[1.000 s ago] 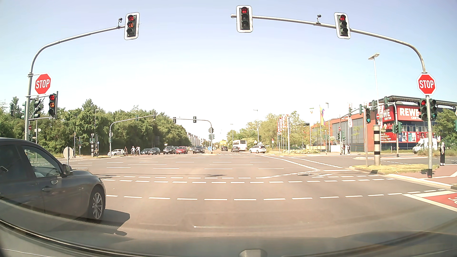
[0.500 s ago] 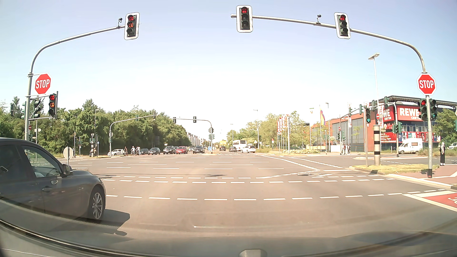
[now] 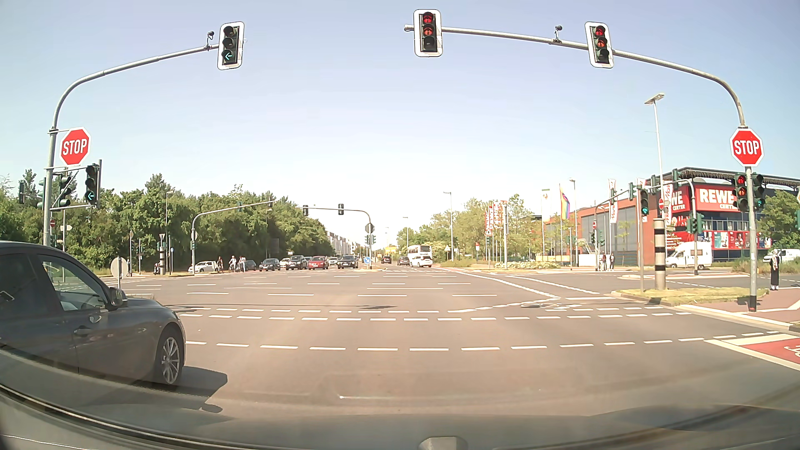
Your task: Follow the waypoints while adhering to traffic rules and regulations
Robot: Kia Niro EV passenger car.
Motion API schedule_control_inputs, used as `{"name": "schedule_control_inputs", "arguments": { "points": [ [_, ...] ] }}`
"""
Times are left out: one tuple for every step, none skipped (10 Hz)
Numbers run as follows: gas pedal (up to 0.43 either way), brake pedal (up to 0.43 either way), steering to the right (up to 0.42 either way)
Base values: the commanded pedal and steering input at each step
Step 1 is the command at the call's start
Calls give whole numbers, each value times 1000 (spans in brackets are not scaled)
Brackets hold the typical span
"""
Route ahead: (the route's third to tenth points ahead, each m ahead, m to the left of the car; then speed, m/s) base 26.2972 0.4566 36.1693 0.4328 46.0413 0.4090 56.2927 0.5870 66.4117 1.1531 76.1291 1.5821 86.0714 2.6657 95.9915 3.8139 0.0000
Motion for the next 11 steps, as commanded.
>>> {"name": "schedule_control_inputs", "arguments": {
  "points": [
    [0,366,4],
    [0,360,4],
    [0,213,4],
    [0,0,4],
    [0,0,4],
    [0,0,3],
    [0,0,4],
    [150,0,3],
    [268,0,4],
    [319,0,4],
    [398,0,4]
  ]
}}
